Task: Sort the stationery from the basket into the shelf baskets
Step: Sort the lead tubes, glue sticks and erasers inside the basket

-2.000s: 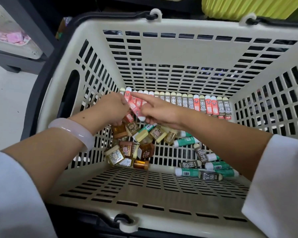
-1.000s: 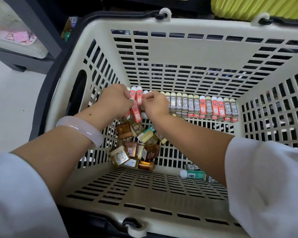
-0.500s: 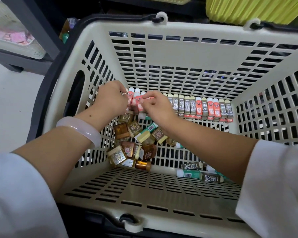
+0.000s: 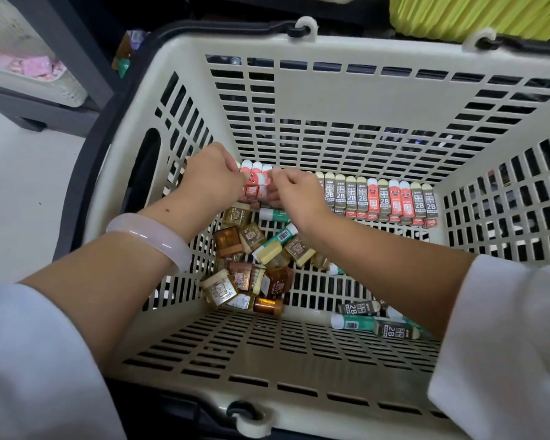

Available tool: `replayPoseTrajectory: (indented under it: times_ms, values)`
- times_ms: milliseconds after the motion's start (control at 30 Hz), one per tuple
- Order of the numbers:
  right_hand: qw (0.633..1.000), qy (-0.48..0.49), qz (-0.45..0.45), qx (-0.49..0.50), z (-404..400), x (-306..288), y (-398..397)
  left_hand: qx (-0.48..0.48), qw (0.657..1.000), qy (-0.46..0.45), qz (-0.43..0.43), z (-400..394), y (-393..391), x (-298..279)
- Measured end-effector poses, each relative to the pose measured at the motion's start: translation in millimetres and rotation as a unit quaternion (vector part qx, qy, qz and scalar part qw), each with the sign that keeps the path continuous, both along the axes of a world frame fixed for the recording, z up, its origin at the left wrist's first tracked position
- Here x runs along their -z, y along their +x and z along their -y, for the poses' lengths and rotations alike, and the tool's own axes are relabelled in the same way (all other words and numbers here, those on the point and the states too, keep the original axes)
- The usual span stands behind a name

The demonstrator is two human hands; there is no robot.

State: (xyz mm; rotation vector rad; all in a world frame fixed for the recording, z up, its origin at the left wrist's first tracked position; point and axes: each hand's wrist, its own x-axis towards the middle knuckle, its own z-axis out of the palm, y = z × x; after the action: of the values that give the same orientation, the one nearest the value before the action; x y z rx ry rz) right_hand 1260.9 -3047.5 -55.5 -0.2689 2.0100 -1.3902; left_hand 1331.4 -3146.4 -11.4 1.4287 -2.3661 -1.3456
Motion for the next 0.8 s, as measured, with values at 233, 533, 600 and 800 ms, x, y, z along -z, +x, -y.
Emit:
replayPoseTrajectory:
  times_ms: [233,533,600,800]
  values:
    - [0.978,-0.102,0.169,0.069,2,-15,-2,0.096,0.995,-0.005,0.024,-7,4,-2]
    - [0.993,0.054,-0.001,0.103,15,14,-22,0.269,0.952,-0.042,0.139,-15,3,4]
    - [0.994,0.072,-0.034,0.068,13,12,-22,0.307,0.938,-0.045,0.155,-17,3,5]
    - [0.988,0.089,0.010,-0.124,-8,-10,-31,0.378,0.909,-0.049,0.167,-23,4,6]
